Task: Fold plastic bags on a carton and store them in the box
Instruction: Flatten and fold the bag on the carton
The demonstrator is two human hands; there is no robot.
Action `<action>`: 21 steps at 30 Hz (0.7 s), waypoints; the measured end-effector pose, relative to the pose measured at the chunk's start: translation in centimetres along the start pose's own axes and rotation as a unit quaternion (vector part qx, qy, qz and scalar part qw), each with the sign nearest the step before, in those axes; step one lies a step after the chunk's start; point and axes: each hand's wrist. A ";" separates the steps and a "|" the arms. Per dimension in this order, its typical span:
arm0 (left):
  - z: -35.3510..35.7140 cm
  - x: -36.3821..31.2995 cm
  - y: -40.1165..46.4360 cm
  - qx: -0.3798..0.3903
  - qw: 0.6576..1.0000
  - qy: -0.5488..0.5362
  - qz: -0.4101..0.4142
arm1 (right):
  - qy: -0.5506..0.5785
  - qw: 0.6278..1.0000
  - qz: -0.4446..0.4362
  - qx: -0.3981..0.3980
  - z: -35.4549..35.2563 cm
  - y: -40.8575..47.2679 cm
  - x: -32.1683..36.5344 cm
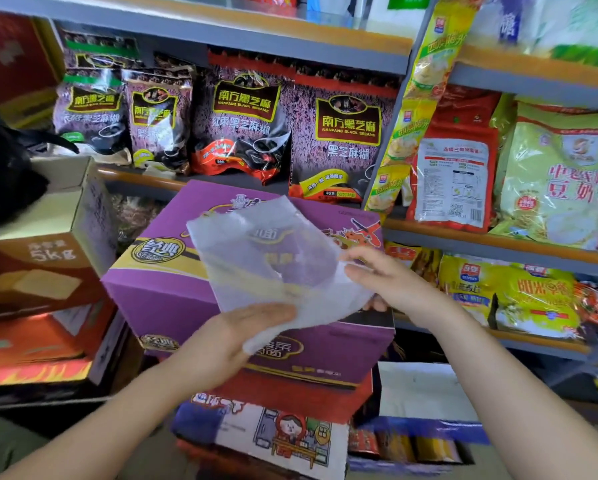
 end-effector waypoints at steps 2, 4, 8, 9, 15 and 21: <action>-1.1 -1.2 -0.3 -0.017 0.994 -0.089 -0.057 | 0.013 0.999 -0.037 0.022 -0.3 -1.0 0.2; -2.4 -2.4 -0.2 -0.052 0.983 -0.151 -0.090 | -0.038 0.993 -0.107 0.041 -0.6 -1.5 0.1; -4.7 -3.5 0.4 -0.114 0.942 -0.293 -0.118 | -0.046 0.974 -0.212 0.066 -0.1 -1.5 0.5; -5.2 -3.5 0.7 -0.127 0.934 -0.310 -0.125 | -0.049 0.973 -0.219 0.052 0.2 -1.3 0.7; -7.0 -1.6 2.0 -0.183 0.915 -0.327 -0.152 | 0.107 0.990 -0.062 -0.068 1.2 1.1 2.3; -6.9 0.9 3.6 -0.204 0.910 -0.271 -0.238 | 0.110 0.980 0.084 -0.143 2.1 4.9 1.7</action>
Point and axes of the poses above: each hand's wrist, its own y-axis towards the middle knuckle, its own z-axis out of the palm, x = y × z, and after that the axes turned 12 degrees about -y, right-handed
